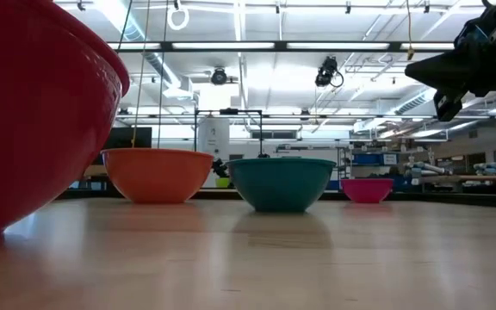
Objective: Nest bowls inside each other by size order
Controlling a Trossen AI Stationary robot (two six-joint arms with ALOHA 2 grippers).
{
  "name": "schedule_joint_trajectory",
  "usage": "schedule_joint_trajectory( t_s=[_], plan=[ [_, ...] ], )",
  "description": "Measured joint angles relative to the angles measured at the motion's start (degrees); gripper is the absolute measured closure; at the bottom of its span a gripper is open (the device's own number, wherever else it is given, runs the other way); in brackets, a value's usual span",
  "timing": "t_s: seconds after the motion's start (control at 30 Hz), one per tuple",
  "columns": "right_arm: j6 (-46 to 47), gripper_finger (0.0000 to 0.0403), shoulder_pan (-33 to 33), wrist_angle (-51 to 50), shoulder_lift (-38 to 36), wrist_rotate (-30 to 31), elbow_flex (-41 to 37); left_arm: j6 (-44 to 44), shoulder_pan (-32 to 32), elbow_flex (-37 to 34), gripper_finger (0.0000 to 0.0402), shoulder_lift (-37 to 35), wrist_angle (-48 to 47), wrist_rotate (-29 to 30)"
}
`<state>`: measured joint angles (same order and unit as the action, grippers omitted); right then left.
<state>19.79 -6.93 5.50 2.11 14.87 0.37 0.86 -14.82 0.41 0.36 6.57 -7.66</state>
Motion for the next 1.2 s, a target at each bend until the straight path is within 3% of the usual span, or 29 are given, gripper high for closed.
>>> schedule_joint_trajectory(
  t_s=[0.23, 0.47, 0.6, 0.73, 0.9, 1.0, 1.2],
  plan=[
    [0.26, 0.0376, 0.00, 1.26, 0.02, 0.80, 0.02, 0.00, -0.01, -0.01, 0.0401, 0.00, 0.00, -0.02],
    [5.02, 0.0376, 0.06, 16.79, 0.02, 3.95, 0.01, 8.35, -0.01, -0.01, 0.0401, -0.01, 6.36, 2.21],
    [-0.79, 0.0376, 0.81, 22.42, 0.00, 18.50, 0.06, 8.39, -0.01, 0.01, 0.0401, 0.00, 10.00, 3.09],
    [9.84, 0.0376, 1.10, 19.41, 0.01, 32.37, 0.06, 14.46, -0.01, -0.01, 0.0401, 0.00, 14.64, 3.75],
    [19.28, 0.0383, 1.18, 9.79, 2.83, 28.76, 0.06, 18.41, 0.01, -0.01, 0.0401, 0.07, 15.15, 8.58],
    [25.29, 0.0393, 1.18, 9.42, 7.15, 27.22, 0.33, 21.20, -0.03, -0.01, 0.0401, 0.90, 14.36, 12.69],
    [31.59, 0.0395, 1.18, 11.43, 21.16, 25.75, 6.90, 25.88, -0.01, 0.79, 0.0401, 5.94, 9.73, 6.63]
  ],
)
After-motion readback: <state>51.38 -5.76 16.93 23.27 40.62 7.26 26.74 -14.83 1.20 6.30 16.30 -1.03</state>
